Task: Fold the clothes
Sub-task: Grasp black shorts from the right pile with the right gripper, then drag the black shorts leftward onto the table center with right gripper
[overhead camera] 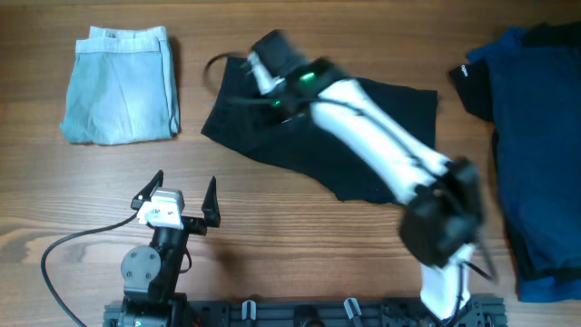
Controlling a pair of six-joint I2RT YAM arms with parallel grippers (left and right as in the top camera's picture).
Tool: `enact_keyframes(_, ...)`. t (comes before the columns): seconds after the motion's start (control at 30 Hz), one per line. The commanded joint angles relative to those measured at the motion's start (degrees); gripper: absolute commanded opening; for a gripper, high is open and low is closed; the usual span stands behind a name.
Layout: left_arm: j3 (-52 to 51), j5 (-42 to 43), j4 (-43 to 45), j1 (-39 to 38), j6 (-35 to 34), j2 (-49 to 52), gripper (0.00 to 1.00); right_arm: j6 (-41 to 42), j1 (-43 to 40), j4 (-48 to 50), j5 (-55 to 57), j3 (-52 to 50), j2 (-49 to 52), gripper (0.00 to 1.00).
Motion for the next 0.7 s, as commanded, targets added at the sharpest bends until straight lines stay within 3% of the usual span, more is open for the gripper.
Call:
enact_keyframes(0.0, -0.42, -0.76, -0.04, -0.35, 1.05, -0.37, 1.00, -0.09, -9.49, -7.41, 5.99, 0.22, -5.77, 0.77)
enact_keyframes(0.07, -0.42, -0.76, -0.04, -0.35, 1.07, -0.35, 1.00, 1.22, -15.43, -9.90, 5.99, -0.66, -5.44, 0.75)
enact_keyframes(0.13, -0.42, -0.76, -0.04, -0.35, 1.07, -0.37, 1.00, 2.78, -21.70, -8.70, 5.99, -4.33, -5.44, 0.66)
enact_keyframes(0.2, -0.42, -0.76, -0.04, -0.35, 1.05, -0.35, 1.00, 3.15, -28.68, -5.05, 5.68, -11.10, -5.44, 0.40)
enact_keyframes(0.3, -0.42, -0.76, -0.04, -0.35, 1.07, -0.35, 1.00, 3.30, -33.57, 2.62, 3.39, -19.85, -5.44, 0.15)
enact_keyframes(0.47, -0.42, -0.76, -0.04, -0.35, 1.05, -0.35, 1.00, 3.08, -36.28, 20.04, 0.39, -33.27, -5.29, 0.11)
enact_keyframes(0.67, -0.42, -0.76, -0.04, -0.35, 1.05, -0.37, 1.00, 4.50, -36.28, 23.12, 2.75, -35.06, -0.81, 0.09)
